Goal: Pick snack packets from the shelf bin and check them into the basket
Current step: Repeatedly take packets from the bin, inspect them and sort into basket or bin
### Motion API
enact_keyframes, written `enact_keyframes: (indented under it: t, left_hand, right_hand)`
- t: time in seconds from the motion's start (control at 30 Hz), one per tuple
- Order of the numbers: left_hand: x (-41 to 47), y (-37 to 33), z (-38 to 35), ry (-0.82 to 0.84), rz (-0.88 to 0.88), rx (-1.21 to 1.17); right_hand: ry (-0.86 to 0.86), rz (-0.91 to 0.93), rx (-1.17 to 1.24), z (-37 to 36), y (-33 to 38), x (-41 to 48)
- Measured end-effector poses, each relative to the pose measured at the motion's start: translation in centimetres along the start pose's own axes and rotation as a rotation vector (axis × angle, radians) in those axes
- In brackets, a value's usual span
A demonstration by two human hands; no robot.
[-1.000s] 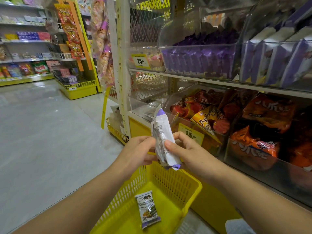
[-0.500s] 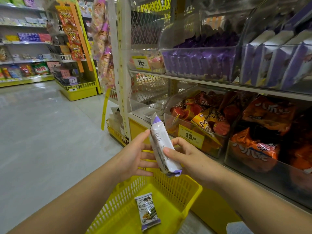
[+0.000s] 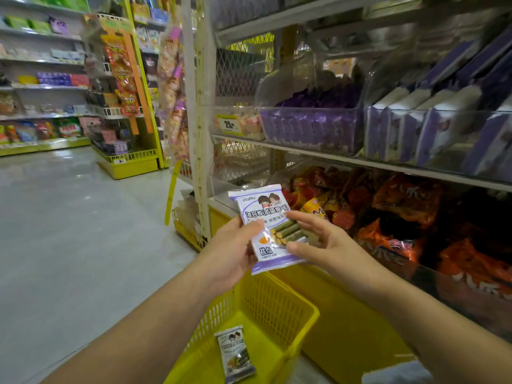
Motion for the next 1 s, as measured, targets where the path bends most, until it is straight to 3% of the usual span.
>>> enact_keyframes:
  t: [0.3,0.4,0.53,0.67,0.83,1.0]
  left_hand:
    - [-2.4,-5.9,-11.2,0.121,-0.182,0.038]
    - [-2.9,-8.1,-14.9,0.157,-0.226,0.171]
    - [-3.0,-11.1,-17.9,0.036,-0.388,0.406]
    - [-2.5,-12.6,-21.1,-0.065,-0.664,0.818]
    - [-0.5,-13.8,-24.0,-0.053,-0.659,0.904]
    - [1.6,-13.3,-25.6,-0.116,-0.715,1.184]
  right_hand:
    - [-0.115,0.216,-0.171,7.7,10.9,-1.3]
    - [-0.185,0.256,-0.275,11.4,14.8,-1.9]
    - [-0.274,0.322,-0.413,16.9,20.0,-2.0]
    - [-0.237,0.216,-0.656,21.6,22.9,-0.7]
    - [-0.215,0.011,-0.826,25.5,23.7,2.3]
    - [-0.219,-0.110,-0.933,27.3,24.1,5.4]
Point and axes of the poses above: each hand's wrist, its own x-axis towards the middle knuckle, its own z-axis out of the back of the hand, y = z × x, the point moved 6 cm from there along x, towards the middle knuckle, and after that the axes turned 15 degrees about z, right-handed, at the moved point
